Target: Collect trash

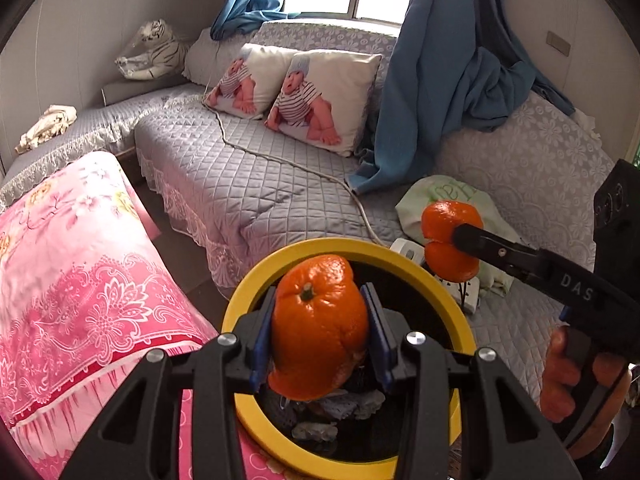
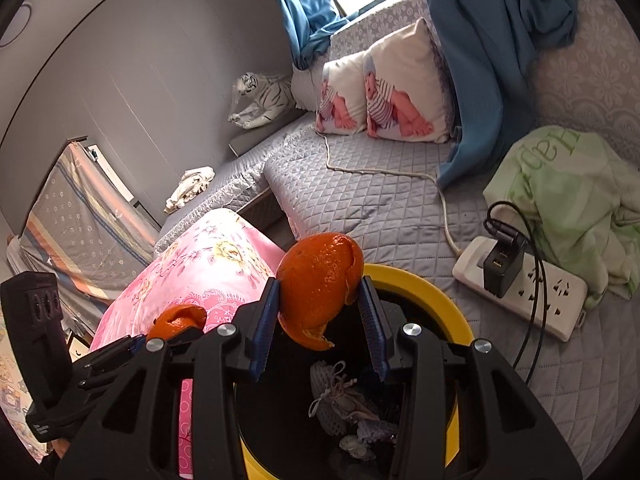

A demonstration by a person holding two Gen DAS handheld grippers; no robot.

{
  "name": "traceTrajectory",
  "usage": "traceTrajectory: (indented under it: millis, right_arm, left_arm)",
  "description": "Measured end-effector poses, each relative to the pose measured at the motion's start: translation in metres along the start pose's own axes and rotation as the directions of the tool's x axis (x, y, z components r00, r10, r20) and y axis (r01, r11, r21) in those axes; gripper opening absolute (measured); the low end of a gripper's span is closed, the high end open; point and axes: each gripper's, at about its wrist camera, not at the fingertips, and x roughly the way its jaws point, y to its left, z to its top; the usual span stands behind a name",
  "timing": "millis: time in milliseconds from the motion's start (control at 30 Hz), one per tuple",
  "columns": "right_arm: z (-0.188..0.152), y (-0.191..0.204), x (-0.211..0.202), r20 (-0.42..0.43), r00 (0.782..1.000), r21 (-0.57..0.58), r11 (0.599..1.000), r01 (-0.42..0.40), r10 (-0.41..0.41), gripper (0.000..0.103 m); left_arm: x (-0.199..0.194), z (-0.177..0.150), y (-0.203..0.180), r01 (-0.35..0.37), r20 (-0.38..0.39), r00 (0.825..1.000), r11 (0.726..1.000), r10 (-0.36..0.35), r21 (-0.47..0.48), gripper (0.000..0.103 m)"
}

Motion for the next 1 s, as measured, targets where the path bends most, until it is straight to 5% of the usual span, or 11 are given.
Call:
traceTrajectory:
  millis: [100, 267, 767, 1000]
  right_arm:
    - [0.0, 0.0, 0.0, 0.0, 1.0, 0.003, 1.0, 0.007, -0.007, 0.041]
    - [0.003, -0.005, -0.003, 0.019, 0.999, 0.034, 0.999, 0.026, -0.027, 0.052]
    - [0.014, 0.015, -0.019, 0.063, 0.998, 0.004, 1.0, 0.025, -0.025, 0.052]
    - [0.015, 0.061, -0.028, 0.077, 0.996, -0.071, 0.997, -0.041, 0.047, 0.052]
  left_arm:
    - [0.002, 0.0, 0.002, 0.005, -0.006, 1.0, 1.0, -0.005, -0.007, 0.039]
    - [-0.005, 0.002, 0.011, -0.014, 0.03, 0.999, 0.999, 0.015, -0.049, 0.065]
    - [-0.055, 0.01, 0.06, -0.068, 0.133, 0.987, 0.983, 0.091, -0.169, 0.065]
    - [-0.107, 0.004, 0.093, -0.12, 0.223, 0.959, 0.965, 0.173, -0.233, 0.065]
